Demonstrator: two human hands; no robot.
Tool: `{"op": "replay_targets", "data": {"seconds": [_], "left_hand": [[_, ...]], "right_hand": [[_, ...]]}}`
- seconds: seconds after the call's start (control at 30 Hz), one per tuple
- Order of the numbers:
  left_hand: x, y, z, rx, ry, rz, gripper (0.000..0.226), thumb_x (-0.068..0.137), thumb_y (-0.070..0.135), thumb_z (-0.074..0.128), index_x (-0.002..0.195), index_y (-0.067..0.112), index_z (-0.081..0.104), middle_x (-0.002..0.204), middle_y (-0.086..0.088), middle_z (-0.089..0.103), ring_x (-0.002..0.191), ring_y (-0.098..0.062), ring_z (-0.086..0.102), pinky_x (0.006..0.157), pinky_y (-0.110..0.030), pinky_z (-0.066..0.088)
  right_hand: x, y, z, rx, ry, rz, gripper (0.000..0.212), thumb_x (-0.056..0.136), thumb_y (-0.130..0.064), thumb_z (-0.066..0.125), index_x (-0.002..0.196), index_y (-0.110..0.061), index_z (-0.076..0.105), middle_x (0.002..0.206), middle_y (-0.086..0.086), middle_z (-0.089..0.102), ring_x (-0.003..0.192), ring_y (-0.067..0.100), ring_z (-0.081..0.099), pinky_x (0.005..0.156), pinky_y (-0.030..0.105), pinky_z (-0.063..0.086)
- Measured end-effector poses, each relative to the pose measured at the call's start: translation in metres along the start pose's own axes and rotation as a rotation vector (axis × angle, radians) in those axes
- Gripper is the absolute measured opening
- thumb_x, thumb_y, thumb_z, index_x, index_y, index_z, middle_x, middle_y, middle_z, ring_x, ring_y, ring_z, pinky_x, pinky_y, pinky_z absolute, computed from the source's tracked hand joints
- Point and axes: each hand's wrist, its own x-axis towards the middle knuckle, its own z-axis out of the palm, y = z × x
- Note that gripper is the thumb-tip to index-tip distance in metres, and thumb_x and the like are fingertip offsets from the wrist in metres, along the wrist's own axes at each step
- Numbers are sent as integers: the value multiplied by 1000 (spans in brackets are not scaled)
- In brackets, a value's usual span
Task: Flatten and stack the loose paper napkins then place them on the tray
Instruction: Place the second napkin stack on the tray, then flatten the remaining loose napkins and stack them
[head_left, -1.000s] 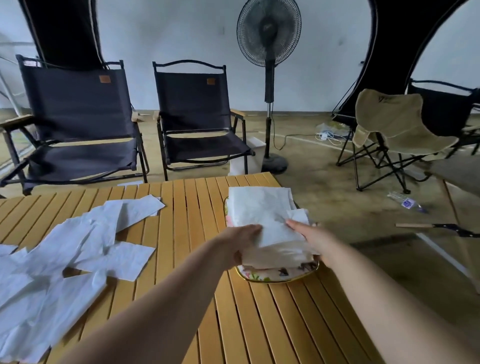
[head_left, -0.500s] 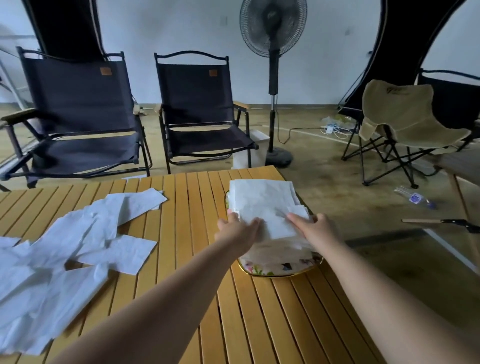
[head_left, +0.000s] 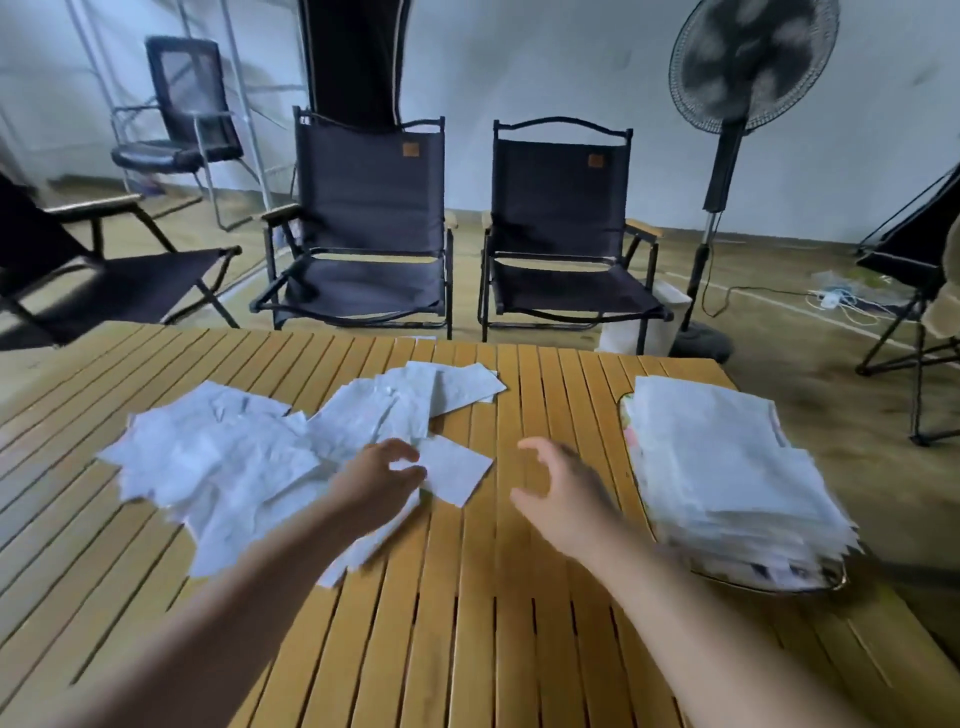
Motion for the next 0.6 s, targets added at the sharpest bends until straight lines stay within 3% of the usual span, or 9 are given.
{"op": "replay_targets", "data": {"seconds": [0.13, 0.23, 0.3, 0.33, 0.4, 0.5, 0.6], "left_hand": [[-27, -43, -44, -136, -32, -49, 11, 97, 21, 57, 99, 23, 67, 100, -2, 64, 93, -18, 57, 73, -28, 40], [-44, -67, -58, -235, -33, -86, 12, 96, 21, 59, 91, 27, 69, 99, 2, 68, 89, -18, 60, 69, -23, 41], [-51, -80, -61, -274, -16, -96, 12, 95, 22, 60, 93, 28, 70, 100, 1, 72, 91, -19, 64, 68, -22, 43], [-54, -83, -61, -297, 3, -91, 12, 95, 22, 61, 95, 26, 71, 99, 0, 73, 92, -20, 66, 68, -23, 44], [-57, -89, -61, -359, 43, -66, 12, 94, 21, 61, 97, 27, 72, 98, 3, 73, 91, -17, 66, 71, -26, 47], [-60, -90, -58, -327, 37, 39, 16, 96, 22, 61, 107, 32, 67, 107, 16, 67, 96, 0, 62, 69, -19, 47], [-62, -94, -52, -211, 39, 190, 29, 94, 24, 66, 120, 36, 59, 122, 20, 59, 112, -2, 58, 79, -16, 46]], "right_hand": [[21, -27, 66, -33, -107, 78, 59, 96, -30, 64, 150, -27, 40, 148, -3, 46, 125, 23, 51, 96, 32, 48], [26, -30, 94, -234, -33, 76, 29, 96, -29, 58, 125, -27, 61, 131, -4, 53, 118, 21, 50, 96, 36, 49], [21, -31, 98, -267, 68, 139, 6, 98, -28, 55, 98, -27, 61, 114, -5, 55, 99, 18, 55, 80, 34, 53], [18, -32, 98, -264, 105, 175, 9, 99, -27, 55, 91, -25, 58, 109, -4, 55, 91, 18, 56, 73, 31, 52], [8, -35, 95, -207, 146, 231, 12, 99, -24, 56, 87, -22, 56, 104, -3, 56, 81, 15, 58, 65, 27, 49], [-8, -46, 81, -29, 267, 221, 11, 96, -20, 59, 86, -22, 56, 88, -4, 65, 68, 13, 64, 52, 28, 50], [-28, -64, 61, 77, 338, 156, 12, 93, -12, 62, 90, -22, 57, 87, -3, 68, 66, 12, 65, 47, 29, 50]]}}
